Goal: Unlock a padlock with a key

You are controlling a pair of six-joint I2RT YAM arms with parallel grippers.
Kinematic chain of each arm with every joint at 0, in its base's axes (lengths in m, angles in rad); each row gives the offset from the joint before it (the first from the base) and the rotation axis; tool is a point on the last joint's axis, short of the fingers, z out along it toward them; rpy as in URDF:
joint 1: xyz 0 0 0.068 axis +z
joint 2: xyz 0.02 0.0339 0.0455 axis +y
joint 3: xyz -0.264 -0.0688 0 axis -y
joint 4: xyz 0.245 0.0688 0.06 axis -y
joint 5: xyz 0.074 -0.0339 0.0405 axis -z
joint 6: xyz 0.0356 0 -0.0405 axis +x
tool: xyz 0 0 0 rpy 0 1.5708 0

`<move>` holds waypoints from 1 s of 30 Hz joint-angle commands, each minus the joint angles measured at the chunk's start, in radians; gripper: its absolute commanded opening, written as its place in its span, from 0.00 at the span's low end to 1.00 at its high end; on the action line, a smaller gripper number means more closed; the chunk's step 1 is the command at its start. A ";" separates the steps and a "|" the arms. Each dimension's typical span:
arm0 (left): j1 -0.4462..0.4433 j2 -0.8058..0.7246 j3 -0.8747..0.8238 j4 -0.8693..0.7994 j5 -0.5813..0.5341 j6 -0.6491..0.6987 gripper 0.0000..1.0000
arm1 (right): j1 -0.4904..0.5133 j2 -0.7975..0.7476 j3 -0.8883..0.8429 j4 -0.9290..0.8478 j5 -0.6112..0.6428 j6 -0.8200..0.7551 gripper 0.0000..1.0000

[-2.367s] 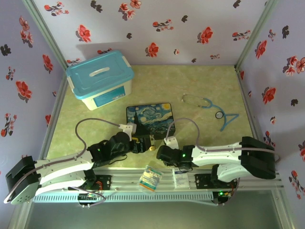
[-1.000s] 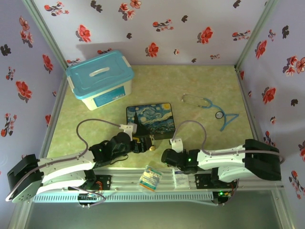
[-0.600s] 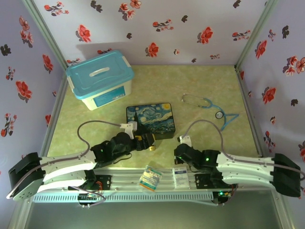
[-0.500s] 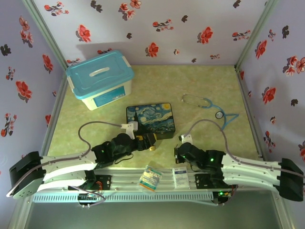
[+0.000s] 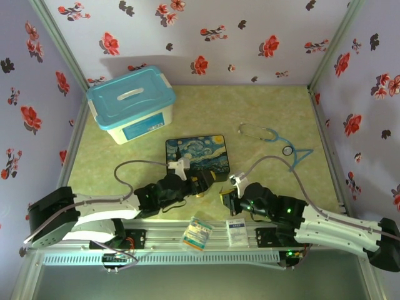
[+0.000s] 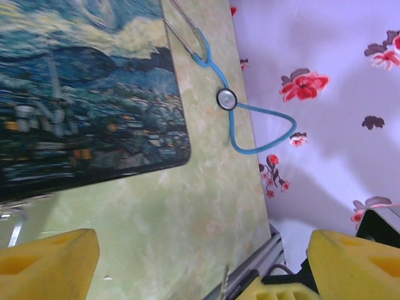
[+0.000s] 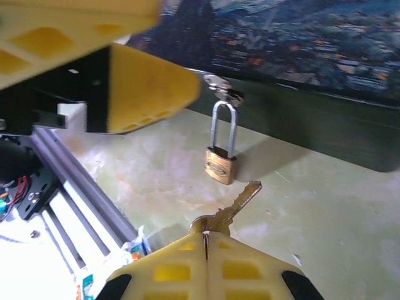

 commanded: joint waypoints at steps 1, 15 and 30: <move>-0.011 0.038 0.053 0.048 0.040 0.017 0.83 | -0.003 0.051 0.072 0.055 -0.062 -0.108 0.00; -0.005 0.112 0.057 0.036 0.114 0.020 0.35 | -0.002 0.154 0.126 0.080 -0.054 -0.197 0.00; 0.002 0.100 0.038 -0.014 0.148 0.022 0.04 | -0.003 0.144 0.135 0.038 0.054 -0.196 0.00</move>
